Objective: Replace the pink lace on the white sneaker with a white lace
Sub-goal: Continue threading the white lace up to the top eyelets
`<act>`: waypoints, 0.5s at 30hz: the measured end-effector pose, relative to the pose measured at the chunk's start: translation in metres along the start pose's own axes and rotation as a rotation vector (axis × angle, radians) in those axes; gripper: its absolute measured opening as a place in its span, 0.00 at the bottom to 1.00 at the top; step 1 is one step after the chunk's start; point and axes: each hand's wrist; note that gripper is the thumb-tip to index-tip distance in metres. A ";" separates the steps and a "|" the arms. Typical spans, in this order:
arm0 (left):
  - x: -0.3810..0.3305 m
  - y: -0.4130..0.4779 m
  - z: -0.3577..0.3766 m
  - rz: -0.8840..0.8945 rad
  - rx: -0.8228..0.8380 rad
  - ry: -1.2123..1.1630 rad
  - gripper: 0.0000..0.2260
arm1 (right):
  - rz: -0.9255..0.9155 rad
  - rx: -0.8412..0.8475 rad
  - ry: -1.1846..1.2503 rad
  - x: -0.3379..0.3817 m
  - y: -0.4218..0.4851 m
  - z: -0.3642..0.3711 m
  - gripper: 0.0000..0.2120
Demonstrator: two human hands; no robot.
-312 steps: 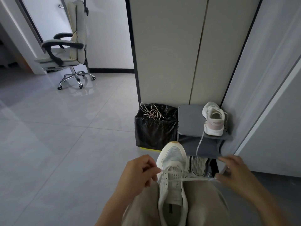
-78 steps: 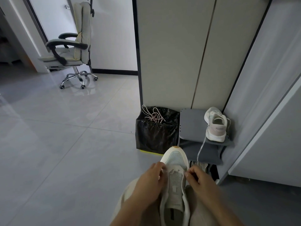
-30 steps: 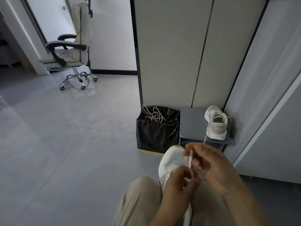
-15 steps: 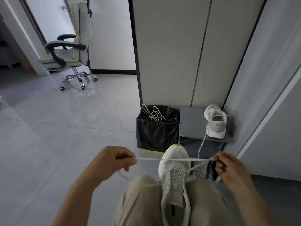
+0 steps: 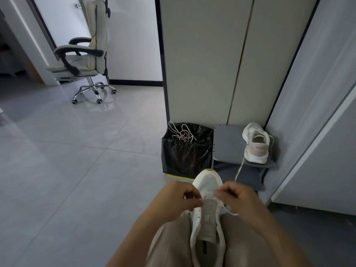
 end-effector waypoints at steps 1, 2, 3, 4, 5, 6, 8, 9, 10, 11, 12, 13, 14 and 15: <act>0.007 -0.002 -0.003 -0.010 -0.004 0.021 0.03 | 0.016 -0.063 -0.009 -0.006 -0.002 -0.012 0.06; 0.014 -0.004 -0.006 -0.026 -0.010 0.033 0.03 | 0.026 -0.104 -0.033 -0.011 -0.005 -0.023 0.07; 0.020 -0.005 -0.008 -0.047 -0.019 0.038 0.03 | 0.019 -0.128 -0.078 -0.017 -0.007 -0.032 0.08; 0.024 -0.007 -0.009 -0.067 -0.025 0.036 0.04 | 0.014 -0.130 -0.141 -0.023 -0.008 -0.038 0.09; 0.026 -0.008 -0.007 -0.086 -0.025 0.030 0.04 | 0.011 -0.128 -0.198 -0.028 -0.009 -0.041 0.10; 0.027 -0.008 -0.004 -0.095 -0.019 0.020 0.04 | 0.006 -0.129 -0.263 -0.031 -0.009 -0.041 0.10; 0.023 -0.008 0.007 -0.112 0.003 0.010 0.05 | -0.074 -0.112 -0.431 -0.033 -0.007 -0.035 0.11; 0.019 -0.007 0.013 -0.126 0.018 0.007 0.05 | -0.155 -0.072 -0.481 -0.031 -0.006 -0.028 0.14; 0.015 -0.006 0.019 -0.144 0.031 0.001 0.07 | -0.234 -0.006 -0.488 -0.029 -0.006 -0.019 0.18; 0.012 -0.004 0.024 -0.167 0.033 -0.003 0.09 | -0.285 0.080 -0.459 -0.026 -0.005 -0.009 0.18; 0.009 -0.002 0.028 -0.192 0.024 -0.004 0.11 | -0.311 0.167 -0.417 -0.024 -0.005 0.001 0.15; 0.008 0.000 0.031 -0.219 0.009 -0.019 0.12 | -0.317 0.218 -0.367 -0.023 -0.005 0.010 0.10; 0.008 0.001 0.032 -0.240 0.002 -0.064 0.12 | -0.305 0.224 -0.315 -0.024 -0.005 0.016 0.06; 0.008 0.001 0.032 -0.254 0.001 -0.125 0.12 | -0.288 0.199 -0.277 -0.026 -0.004 0.018 0.05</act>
Point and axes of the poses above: each hand's wrist, its own y-axis towards the middle knuckle, its own z-axis out of the palm, x = y × z, and after that the axes turned 6 degrees about -z, right-handed
